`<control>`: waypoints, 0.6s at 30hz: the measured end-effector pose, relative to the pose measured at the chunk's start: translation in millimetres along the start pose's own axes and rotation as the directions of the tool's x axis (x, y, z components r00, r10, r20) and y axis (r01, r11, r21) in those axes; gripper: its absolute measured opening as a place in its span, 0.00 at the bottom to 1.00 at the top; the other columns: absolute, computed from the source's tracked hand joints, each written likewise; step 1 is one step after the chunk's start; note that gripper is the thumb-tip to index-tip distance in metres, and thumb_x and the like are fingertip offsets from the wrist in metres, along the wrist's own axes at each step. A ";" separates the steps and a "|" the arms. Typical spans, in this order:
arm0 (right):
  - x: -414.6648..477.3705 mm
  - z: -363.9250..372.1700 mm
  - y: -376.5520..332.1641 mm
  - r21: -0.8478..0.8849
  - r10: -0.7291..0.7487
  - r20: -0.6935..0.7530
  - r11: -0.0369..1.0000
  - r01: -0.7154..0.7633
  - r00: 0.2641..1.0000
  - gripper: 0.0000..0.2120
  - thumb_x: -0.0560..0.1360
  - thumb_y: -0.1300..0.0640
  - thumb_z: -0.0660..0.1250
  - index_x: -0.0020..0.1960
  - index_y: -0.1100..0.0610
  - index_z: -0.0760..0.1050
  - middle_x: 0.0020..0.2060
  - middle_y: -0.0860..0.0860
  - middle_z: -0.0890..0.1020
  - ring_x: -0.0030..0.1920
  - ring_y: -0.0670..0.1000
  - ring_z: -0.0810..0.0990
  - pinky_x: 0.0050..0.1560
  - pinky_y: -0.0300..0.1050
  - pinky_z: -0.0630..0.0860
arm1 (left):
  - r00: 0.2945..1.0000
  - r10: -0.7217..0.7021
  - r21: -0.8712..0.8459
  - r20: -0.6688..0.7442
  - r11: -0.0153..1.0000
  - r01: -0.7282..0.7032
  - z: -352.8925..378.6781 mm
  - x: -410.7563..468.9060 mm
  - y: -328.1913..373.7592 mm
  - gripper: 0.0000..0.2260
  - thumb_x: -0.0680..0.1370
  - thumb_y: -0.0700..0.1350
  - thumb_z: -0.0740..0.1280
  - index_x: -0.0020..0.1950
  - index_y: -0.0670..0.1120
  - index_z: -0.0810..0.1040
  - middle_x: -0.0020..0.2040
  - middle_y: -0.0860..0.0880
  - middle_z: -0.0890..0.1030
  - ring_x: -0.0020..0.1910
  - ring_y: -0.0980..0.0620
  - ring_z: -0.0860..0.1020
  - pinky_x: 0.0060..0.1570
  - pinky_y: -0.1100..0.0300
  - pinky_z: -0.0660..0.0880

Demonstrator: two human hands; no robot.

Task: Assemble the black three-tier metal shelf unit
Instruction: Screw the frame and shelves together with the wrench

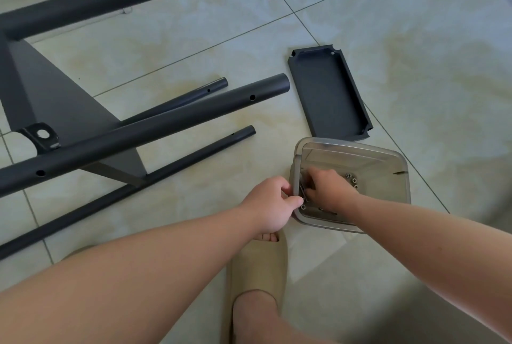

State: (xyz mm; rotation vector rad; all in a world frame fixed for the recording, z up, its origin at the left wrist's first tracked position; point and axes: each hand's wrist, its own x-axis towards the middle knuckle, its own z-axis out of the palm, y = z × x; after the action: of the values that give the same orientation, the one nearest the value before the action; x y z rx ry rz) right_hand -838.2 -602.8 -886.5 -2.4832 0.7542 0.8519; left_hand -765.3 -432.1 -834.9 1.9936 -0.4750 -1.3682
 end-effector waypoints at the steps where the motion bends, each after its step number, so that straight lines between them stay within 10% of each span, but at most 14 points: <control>1: -0.9 0.0 -1.2 0.001 0.008 0.004 1.000 -0.008 1.000 0.11 0.76 0.56 0.67 0.58 0.56 0.73 0.52 0.56 0.81 0.52 0.61 0.80 0.51 0.52 0.78 | 1.000 0.000 -0.001 0.002 1.000 0.000 -0.1 -0.1 0.2 0.08 0.81 0.51 0.66 0.55 0.49 0.71 0.50 0.46 0.82 0.50 0.45 0.82 0.56 0.49 0.77; 14: -14.5 -6.3 -11.5 0.030 0.090 0.003 0.995 -0.090 0.996 0.02 0.76 0.59 0.63 0.48 0.55 0.73 0.51 0.57 0.81 0.51 0.61 0.80 0.48 0.49 0.76 | 0.997 -0.073 0.030 0.018 0.997 0.073 -2.4 -1.8 3.7 0.15 0.80 0.54 0.66 0.61 0.46 0.70 0.55 0.44 0.82 0.55 0.43 0.81 0.57 0.50 0.78; 18: -35.4 -33.7 -18.4 0.025 0.061 -0.052 0.998 -0.060 0.997 0.09 0.78 0.60 0.59 0.49 0.56 0.79 0.48 0.55 0.81 0.47 0.58 0.78 0.47 0.48 0.76 | 0.985 -0.138 0.309 0.104 0.946 0.099 -27.6 -23.1 21.6 0.24 0.81 0.55 0.64 0.70 0.39 0.70 0.52 0.43 0.80 0.50 0.44 0.80 0.47 0.56 0.74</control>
State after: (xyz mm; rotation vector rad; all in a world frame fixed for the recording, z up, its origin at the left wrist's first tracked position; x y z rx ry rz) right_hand -836.1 -593.7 -835.1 -2.4818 0.8564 0.7971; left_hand -747.3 -424.4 -797.8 2.2207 -0.6658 -1.5796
